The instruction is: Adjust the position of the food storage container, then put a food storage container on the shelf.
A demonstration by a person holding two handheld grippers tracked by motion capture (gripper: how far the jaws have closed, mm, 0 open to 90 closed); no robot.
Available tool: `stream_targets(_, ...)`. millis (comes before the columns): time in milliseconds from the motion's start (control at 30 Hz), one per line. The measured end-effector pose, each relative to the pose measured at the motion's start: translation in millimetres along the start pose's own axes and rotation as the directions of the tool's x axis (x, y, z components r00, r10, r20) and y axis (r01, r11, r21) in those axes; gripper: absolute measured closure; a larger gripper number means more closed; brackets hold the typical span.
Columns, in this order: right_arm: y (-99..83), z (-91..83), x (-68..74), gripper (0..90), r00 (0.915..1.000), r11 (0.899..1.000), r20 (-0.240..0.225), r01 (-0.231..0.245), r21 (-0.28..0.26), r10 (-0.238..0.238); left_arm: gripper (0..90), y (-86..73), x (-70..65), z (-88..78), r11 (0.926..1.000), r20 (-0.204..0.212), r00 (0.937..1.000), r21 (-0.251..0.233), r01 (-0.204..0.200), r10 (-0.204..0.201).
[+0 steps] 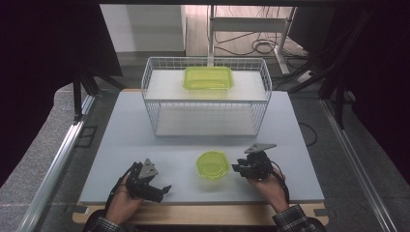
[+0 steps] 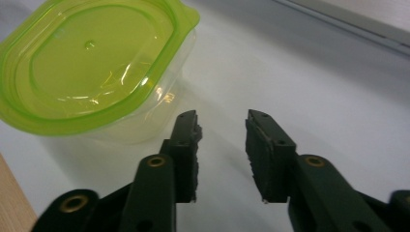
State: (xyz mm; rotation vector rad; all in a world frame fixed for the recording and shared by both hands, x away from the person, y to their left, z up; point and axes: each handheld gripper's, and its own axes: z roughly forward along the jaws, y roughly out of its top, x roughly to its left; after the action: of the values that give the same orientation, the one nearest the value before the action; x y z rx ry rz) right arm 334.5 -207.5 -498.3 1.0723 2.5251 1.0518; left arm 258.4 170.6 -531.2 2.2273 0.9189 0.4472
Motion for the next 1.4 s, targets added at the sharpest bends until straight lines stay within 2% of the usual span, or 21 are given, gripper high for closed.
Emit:
stream_targets(300,-3.0,-12.2,-2.0,43.6,0.9994,0.999,0.025,0.026,-0.033,-0.026,1.8,-0.9,-1.1,1.8,0.9998,-0.016,0.9997,0.009,-0.019,0.019)
stream_targets(533,-2.0,-15.3,-6.2,29.7,0.9999,0.997,0.007,-0.015,-0.076,0.015,1.8,-1.0,-0.9,2.2,0.9996,-0.020,0.9995,0.011,-0.024,0.024)
stream_targets(700,0.1,-16.6,-7.9,25.8,0.9981,0.994,-0.022,-0.059,-0.095,0.058,1.8,-1.0,-1.2,2.1,0.9995,-0.018,0.9994,0.012,-0.029,0.029)
stream_targets(867,3.5,-18.8,-9.6,29.0,0.9919,0.990,-0.079,-0.107,-0.092,0.099,1.8,-0.9,-1.2,2.1,0.9995,-0.019,0.9994,0.012,-0.029,0.029)
stream_targets(1100,9.5,-17.0,-7.9,34.7,0.9831,0.984,-0.123,-0.148,-0.103,0.135,1.8,-0.8,-1.1,2.1,0.9992,-0.021,0.9991,0.016,-0.037,0.037)
stream_targets(1333,16.0,-12.5,-8.1,45.3,0.9691,0.975,-0.173,-0.196,-0.105,0.176,1.8,-0.8,-1.1,2.3,0.9991,-0.023,0.9990,0.018,-0.039,0.039)
stream_targets(1400,17.7,-10.1,-9.5,48.5,0.9602,0.971,-0.199,-0.219,-0.099,0.196,1.8,-0.8,-1.3,2.4,0.9991,-0.024,0.9989,0.018,-0.039,0.039)
